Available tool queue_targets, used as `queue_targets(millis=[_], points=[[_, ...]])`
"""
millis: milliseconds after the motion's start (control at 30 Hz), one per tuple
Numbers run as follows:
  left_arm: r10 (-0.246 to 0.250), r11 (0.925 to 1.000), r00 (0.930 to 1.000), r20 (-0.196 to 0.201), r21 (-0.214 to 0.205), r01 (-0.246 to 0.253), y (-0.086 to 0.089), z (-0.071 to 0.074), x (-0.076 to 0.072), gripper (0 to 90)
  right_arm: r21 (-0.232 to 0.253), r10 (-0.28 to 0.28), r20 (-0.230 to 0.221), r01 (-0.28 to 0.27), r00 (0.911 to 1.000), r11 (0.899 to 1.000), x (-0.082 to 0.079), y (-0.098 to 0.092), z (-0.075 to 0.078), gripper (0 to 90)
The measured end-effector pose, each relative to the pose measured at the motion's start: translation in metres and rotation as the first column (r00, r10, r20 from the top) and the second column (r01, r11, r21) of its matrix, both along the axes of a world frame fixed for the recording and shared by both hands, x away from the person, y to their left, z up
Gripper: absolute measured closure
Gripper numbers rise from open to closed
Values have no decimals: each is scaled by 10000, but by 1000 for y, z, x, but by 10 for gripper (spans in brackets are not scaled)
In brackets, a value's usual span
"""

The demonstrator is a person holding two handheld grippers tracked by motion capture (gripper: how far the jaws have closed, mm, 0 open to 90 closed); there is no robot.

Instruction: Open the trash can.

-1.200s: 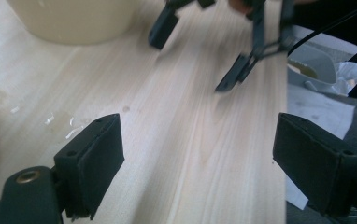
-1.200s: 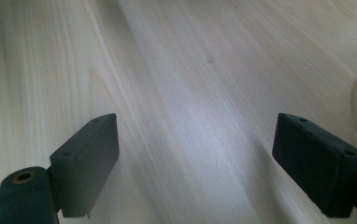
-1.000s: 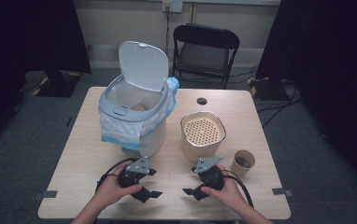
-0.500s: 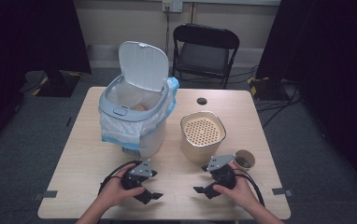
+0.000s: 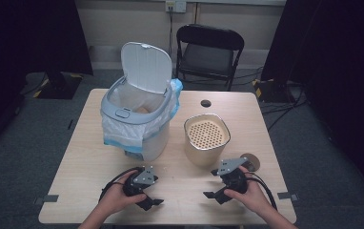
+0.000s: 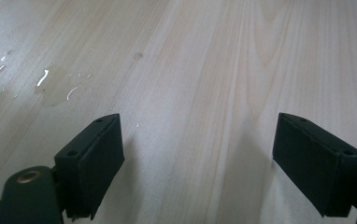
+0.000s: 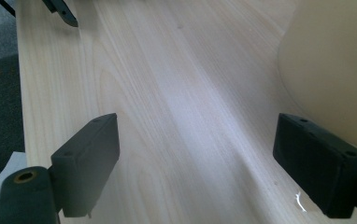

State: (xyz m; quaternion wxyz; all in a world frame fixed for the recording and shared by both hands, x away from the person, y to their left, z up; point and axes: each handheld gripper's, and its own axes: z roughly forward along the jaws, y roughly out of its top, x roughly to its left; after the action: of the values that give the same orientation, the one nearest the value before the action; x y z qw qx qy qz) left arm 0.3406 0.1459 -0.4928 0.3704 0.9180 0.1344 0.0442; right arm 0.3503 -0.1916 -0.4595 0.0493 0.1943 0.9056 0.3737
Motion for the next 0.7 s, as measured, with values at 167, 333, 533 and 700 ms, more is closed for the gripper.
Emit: queue_targets(millis=[167,333,533,700], points=[[14,9998,10000,92,-206,-12,1,-3,0,156,109,-78,-34,79,10000,9999,2,-8,6,143],[-41,9988,9999,138,-490,48,4,-6,0,150,248,-208,-12,209,9998,9995,4,-15,14,142],[-98,9975,9997,209,-696,112,6,-8,1,142,302,-327,87,324,9994,9990,5,-23,22,142],[-191,9971,9996,190,-731,205,6,-9,1,131,257,-367,142,363,9992,9990,5,-29,28,142]])
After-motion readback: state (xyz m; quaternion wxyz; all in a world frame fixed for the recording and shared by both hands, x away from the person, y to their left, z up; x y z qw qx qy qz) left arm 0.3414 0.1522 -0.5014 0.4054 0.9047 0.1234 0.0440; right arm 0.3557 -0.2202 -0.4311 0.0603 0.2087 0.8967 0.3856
